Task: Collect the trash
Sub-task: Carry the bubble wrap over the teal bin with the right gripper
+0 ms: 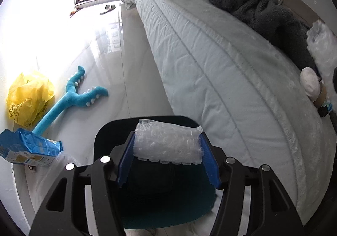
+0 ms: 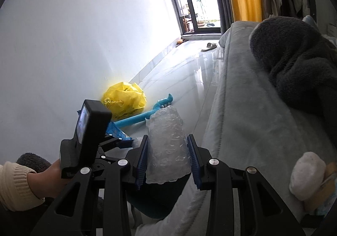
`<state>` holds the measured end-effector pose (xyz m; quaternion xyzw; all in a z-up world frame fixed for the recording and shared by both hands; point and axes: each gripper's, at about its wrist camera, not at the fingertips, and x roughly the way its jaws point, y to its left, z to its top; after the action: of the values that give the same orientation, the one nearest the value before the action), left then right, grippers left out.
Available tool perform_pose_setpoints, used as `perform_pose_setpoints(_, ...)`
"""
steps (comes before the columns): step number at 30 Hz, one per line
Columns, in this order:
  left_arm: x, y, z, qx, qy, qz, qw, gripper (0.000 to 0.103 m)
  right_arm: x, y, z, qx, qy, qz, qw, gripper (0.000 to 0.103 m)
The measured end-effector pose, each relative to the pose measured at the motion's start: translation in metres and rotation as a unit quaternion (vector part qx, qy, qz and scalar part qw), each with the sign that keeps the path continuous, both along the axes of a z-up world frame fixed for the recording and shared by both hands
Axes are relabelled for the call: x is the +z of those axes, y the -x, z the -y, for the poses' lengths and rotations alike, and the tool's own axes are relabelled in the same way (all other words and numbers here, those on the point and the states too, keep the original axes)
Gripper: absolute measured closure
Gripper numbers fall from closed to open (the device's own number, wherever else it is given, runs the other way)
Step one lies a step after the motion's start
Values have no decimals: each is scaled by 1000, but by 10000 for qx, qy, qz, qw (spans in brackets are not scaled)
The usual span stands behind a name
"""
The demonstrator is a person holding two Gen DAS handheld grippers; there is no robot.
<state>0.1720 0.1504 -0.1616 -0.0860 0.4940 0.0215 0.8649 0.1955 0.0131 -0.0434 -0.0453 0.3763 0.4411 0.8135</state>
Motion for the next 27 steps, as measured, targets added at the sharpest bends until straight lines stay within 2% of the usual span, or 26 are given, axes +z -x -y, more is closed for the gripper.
perform_pose_setpoints(7,-39,10,-24,45,334,-726,9968,41,-16,4,-46,150,272,-201,9993,66)
perform_pose_setpoints(11,-48,13,-36,152,561,-969,9936,39,-33,3,-63,139,454,-442,9979,66)
perform_pose_setpoints(14,-48,16,-43,240,609,-1088,9919,31,-47,-1,-75,130,574,-630,9963,66)
perform_pose_setpoints(20,-39,25,-59,347,603,-1065,9919,25,-74,-2,-97,103,916,-904,9916,66)
perform_pose_setpoints(27,-13,37,-76,439,396,-608,9964,24,-103,-1,-117,118,1220,-1103,9863,66)
